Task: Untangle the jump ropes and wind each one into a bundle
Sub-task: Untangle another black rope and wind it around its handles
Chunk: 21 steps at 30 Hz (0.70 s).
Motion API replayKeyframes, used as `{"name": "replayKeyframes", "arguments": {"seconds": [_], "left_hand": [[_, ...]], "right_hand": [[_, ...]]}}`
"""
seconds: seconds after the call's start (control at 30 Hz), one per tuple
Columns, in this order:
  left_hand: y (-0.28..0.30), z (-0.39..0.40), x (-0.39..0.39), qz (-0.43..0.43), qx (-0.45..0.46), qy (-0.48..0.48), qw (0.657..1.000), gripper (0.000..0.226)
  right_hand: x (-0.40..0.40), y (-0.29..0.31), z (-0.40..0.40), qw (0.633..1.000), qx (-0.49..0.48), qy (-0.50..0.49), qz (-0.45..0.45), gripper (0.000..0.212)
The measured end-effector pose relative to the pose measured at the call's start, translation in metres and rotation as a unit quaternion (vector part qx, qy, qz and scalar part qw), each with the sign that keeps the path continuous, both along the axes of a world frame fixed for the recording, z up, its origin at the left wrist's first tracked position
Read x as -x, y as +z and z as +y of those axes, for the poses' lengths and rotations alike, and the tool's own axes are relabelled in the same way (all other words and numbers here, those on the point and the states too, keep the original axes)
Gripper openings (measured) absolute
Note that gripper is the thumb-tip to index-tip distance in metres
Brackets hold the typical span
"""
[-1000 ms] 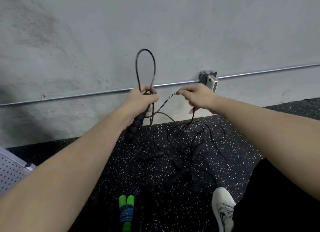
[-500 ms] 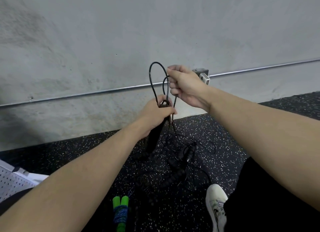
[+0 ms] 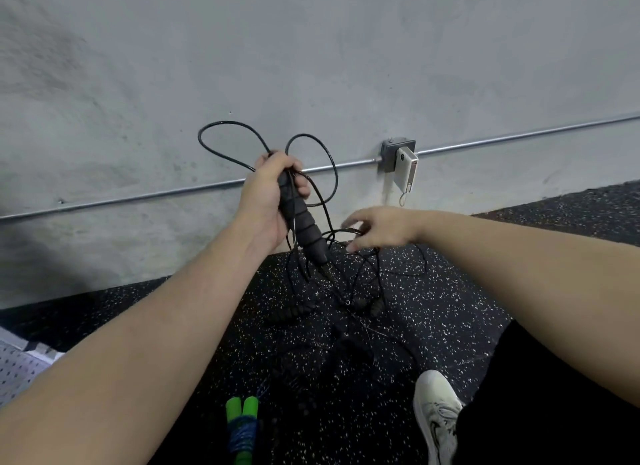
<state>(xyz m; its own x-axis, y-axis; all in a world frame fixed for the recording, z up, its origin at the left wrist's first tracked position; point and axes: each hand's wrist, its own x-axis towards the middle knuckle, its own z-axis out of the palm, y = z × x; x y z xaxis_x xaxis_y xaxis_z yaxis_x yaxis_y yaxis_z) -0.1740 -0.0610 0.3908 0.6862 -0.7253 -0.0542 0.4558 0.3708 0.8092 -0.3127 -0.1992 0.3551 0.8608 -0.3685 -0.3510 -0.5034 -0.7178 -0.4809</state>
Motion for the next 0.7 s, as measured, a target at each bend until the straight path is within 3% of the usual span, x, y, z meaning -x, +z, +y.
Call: {"name": "replayKeyframes", "arguments": {"seconds": [0.07,0.17,0.27,0.53,0.6,0.7], "left_hand": [[0.005,0.002,0.0,0.017,0.019,-0.002,1.0,0.019],[0.014,0.006,-0.009,0.041,0.034,0.028,0.998,0.017],[0.019,0.014,-0.025,0.004,0.001,0.07,0.998,0.014],[0.026,0.026,-0.022,0.086,0.065,0.019,0.994,0.029],[0.028,0.029,-0.023,0.094,0.077,0.01,0.993,0.027],[0.028,0.034,-0.029,0.121,0.094,0.009,0.988,0.024]], "right_hand": [[-0.002,-0.003,0.001,0.999,-0.019,0.003,-0.029,0.021],[-0.007,0.002,0.001,0.989,-0.123,-0.016,-0.083,0.035],[-0.005,0.01,0.0,0.971,-0.205,-0.067,-0.103,0.039],[-0.012,0.007,-0.018,0.967,-0.056,-0.221,-0.116,0.028],[-0.011,0.008,-0.015,0.962,-0.069,-0.211,-0.16,0.021],[-0.008,0.016,-0.008,0.963,-0.141,-0.096,-0.207,0.018]]}}
